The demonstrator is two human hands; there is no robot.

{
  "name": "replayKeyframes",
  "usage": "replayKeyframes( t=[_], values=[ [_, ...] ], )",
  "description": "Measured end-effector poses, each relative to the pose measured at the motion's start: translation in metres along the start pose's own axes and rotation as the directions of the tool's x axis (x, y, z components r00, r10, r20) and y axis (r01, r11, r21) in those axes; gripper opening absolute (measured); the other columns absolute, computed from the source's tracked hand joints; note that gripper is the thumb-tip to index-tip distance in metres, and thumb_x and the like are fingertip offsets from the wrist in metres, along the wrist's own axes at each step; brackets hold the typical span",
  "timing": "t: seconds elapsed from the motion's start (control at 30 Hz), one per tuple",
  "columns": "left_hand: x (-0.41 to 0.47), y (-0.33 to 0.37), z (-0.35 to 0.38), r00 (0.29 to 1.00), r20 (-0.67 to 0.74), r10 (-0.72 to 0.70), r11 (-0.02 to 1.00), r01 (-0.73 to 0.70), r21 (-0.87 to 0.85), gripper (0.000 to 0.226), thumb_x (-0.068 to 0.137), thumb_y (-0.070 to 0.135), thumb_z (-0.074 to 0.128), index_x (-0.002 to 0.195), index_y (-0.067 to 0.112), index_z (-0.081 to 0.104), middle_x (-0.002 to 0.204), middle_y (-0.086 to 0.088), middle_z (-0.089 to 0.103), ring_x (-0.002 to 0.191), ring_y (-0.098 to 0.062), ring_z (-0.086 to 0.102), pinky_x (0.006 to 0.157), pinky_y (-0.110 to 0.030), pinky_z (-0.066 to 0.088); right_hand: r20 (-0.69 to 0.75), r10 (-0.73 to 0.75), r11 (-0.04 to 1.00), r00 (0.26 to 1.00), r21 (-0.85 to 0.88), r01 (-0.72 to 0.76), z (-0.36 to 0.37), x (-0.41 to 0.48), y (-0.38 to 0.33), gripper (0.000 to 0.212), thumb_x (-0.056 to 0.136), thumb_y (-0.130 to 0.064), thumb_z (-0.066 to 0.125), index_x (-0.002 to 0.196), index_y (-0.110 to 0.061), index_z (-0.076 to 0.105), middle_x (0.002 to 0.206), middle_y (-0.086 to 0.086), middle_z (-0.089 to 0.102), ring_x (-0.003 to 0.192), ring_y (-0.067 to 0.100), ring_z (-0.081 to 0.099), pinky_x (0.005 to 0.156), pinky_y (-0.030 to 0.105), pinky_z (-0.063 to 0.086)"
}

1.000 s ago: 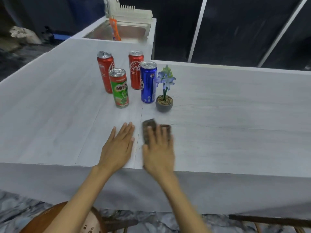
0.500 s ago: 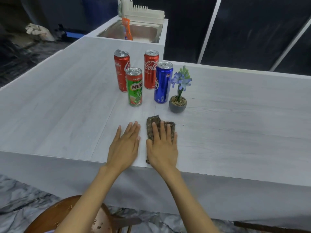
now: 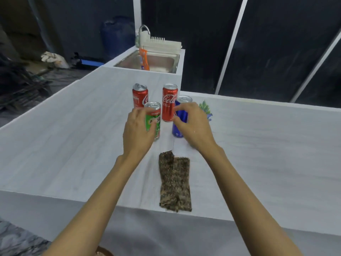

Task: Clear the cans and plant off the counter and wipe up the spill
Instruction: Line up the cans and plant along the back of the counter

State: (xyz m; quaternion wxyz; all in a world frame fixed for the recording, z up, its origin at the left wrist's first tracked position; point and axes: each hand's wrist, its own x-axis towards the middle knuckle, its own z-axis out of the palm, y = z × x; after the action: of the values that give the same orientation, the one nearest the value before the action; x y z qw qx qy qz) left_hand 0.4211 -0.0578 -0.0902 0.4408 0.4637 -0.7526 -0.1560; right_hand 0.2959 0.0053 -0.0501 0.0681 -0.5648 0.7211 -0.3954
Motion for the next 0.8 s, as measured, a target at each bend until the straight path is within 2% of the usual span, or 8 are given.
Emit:
replayKeyframes(
  t=[0.07,0.1,0.2,0.3,0.4,0.47,0.63,0.8],
  values=[
    [0.023,0.010,0.003,1.000,-0.023,-0.014,1.000,0.014,0.004,0.041,0.085,0.020,0.060,0.124,0.015,0.050,0.130,-0.009,0.047,0.121,-0.022,0.046,0.098,-0.034,0.042,-0.044,-0.025,0.995,0.999,-0.097,0.021,-0.009,0.037,-0.004,0.044,0.085,-0.023,0.063,0.127,-0.014,0.051,0.134,0.007,0.045,0.122,0.021,0.046,0.096,0.035,0.046],
    [0.032,0.012,0.005,0.999,-0.021,-0.030,1.000,0.030,0.003,0.045,0.083,0.020,0.062,0.126,0.016,0.048,0.133,-0.011,0.044,0.123,-0.024,0.044,0.100,-0.037,0.043,-0.013,-0.012,0.986,1.000,-0.167,0.010,-0.010,0.054,-0.003,0.053,0.083,-0.026,0.067,0.131,-0.015,0.046,0.136,0.008,0.042,0.125,0.023,0.044,0.096,0.037,0.046],
    [0.049,0.011,0.016,0.993,0.051,-0.103,0.995,0.103,0.007,0.058,0.080,0.025,0.067,0.131,0.016,0.042,0.138,-0.012,0.038,0.126,-0.028,0.041,0.102,-0.042,0.042,0.184,0.145,0.903,0.972,-0.427,-0.054,-0.006,0.090,0.009,0.080,0.073,-0.039,0.075,0.138,-0.017,0.033,0.139,0.013,0.041,0.127,0.030,0.041,0.096,0.044,0.044],
    [0.054,0.004,0.027,0.970,0.141,-0.198,0.980,0.196,0.025,0.065,0.077,0.027,0.070,0.132,0.016,0.038,0.140,-0.012,0.036,0.128,-0.029,0.040,0.101,-0.043,0.040,0.309,0.257,0.829,0.916,-0.558,-0.044,-0.001,0.103,0.020,0.083,0.072,-0.044,0.075,0.137,-0.017,0.032,0.137,0.012,0.049,0.123,0.032,0.048,0.100,0.046,0.042],
    [0.053,-0.008,0.037,0.943,0.225,-0.245,0.967,0.255,-0.016,0.067,0.075,0.020,0.073,0.130,0.017,0.036,0.137,-0.013,0.040,0.125,-0.031,0.044,0.099,-0.045,0.041,0.315,0.259,0.807,0.913,-0.591,-0.025,0.000,0.109,0.025,0.079,0.074,-0.047,0.072,0.136,-0.018,0.032,0.135,0.011,0.051,0.123,0.032,0.049,0.103,0.048,0.035],
    [0.052,-0.013,0.043,0.936,0.255,-0.244,0.964,0.263,-0.043,0.070,0.074,0.015,0.073,0.130,0.019,0.033,0.136,-0.013,0.042,0.123,-0.032,0.046,0.098,-0.045,0.042,0.299,0.250,0.805,0.921,-0.592,-0.026,0.003,0.111,0.028,0.078,0.074,-0.049,0.071,0.134,-0.017,0.033,0.133,0.010,0.053,0.121,0.031,0.050,0.102,0.048,0.036],
    [0.057,-0.018,0.051,0.954,0.219,-0.203,0.963,0.235,-0.129,0.062,0.075,0.005,0.070,0.125,0.018,0.035,0.131,-0.013,0.047,0.119,-0.030,0.050,0.093,-0.038,0.044,0.273,0.214,0.833,0.938,-0.553,-0.029,0.006,0.113,0.033,0.072,0.074,-0.046,0.072,0.130,-0.018,0.037,0.126,0.009,0.057,0.115,0.030,0.054,0.098,0.044,0.039],
    [0.060,-0.017,0.052,0.969,0.203,-0.144,0.968,0.180,-0.172,0.059,0.074,0.004,0.070,0.122,0.016,0.038,0.128,-0.012,0.049,0.116,-0.028,0.052,0.086,-0.031,0.043,0.209,0.180,0.869,0.961,-0.492,-0.056,-0.002,0.112,0.036,0.069,0.072,-0.043,0.074,0.127,-0.017,0.040,0.121,0.010,0.059,0.112,0.030,0.055,0.101,0.046,0.038]
  ],
)
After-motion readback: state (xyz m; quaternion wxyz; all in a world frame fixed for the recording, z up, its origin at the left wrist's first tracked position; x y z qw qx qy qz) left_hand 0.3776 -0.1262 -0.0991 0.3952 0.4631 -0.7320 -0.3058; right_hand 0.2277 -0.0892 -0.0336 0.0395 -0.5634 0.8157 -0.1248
